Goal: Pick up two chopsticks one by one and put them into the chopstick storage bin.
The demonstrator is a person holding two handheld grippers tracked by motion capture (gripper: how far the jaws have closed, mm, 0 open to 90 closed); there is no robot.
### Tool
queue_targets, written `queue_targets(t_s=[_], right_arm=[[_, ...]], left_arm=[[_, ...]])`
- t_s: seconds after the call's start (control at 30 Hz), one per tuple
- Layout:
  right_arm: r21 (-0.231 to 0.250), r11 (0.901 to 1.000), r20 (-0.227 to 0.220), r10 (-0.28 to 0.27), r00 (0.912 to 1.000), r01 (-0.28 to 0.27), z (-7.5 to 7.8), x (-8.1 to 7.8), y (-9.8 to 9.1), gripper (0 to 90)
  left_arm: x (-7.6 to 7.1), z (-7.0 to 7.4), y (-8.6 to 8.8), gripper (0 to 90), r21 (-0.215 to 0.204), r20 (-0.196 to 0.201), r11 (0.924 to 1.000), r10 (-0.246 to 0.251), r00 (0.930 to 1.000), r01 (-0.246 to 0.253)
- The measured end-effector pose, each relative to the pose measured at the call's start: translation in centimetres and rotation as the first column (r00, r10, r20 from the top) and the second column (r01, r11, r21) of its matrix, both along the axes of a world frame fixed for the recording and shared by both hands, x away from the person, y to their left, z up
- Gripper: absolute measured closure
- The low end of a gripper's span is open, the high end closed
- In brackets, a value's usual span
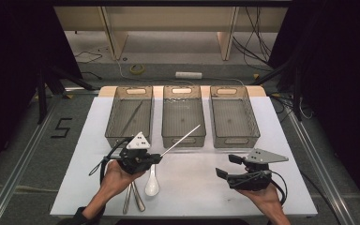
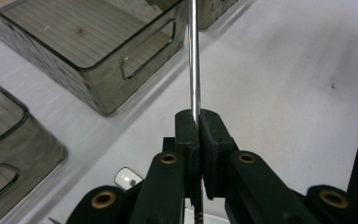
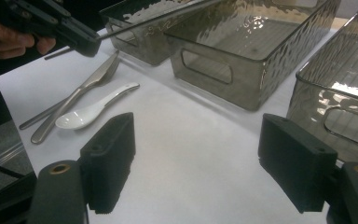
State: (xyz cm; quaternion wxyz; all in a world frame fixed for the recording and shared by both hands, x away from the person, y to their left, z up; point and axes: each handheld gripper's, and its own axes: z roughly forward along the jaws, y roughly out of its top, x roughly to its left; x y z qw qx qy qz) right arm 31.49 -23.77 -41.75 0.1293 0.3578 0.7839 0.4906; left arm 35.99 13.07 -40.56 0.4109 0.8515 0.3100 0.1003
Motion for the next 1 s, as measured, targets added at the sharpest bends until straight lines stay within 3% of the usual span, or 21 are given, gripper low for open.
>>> queue_targets(t_s=[0.27, 0.4, 0.63, 1.0], right_arm=[[-0.006, 1.0, 0.0, -0.006, 1.0, 0.006, -0.3, -0.3, 0.0, 26.5], [0.017, 0.9995, 0.023, -0.028, 0.9993, 0.027, -0.4, -0.6, -0.2, 26.4], [0.023, 0.9991, 0.028, -0.035, 0.999, 0.035, -0.5, -0.8, -0.2, 26.4], [0.018, 0.9995, 0.03, -0.025, 0.9993, 0.024, -0.5, -1.4, -0.1, 26.3]], left_arm=[[1.2, 0.9, 2.0, 86.2, -0.056, 0.008, 0.9938, 0.096, 0.9953, -0.096], [2.2, 1.0, 3.3, 86.2, -0.097, -0.01, 0.9834, 0.153, 0.9881, -0.154], [3.8, 1.4, 5.0, 86.2, -0.102, -0.015, 0.9683, 0.227, 0.9737, -0.228], [6.9, 1.6, 7.4, 86.2, -0.076, -0.003, 0.9276, 0.367, 0.9304, -0.366]])
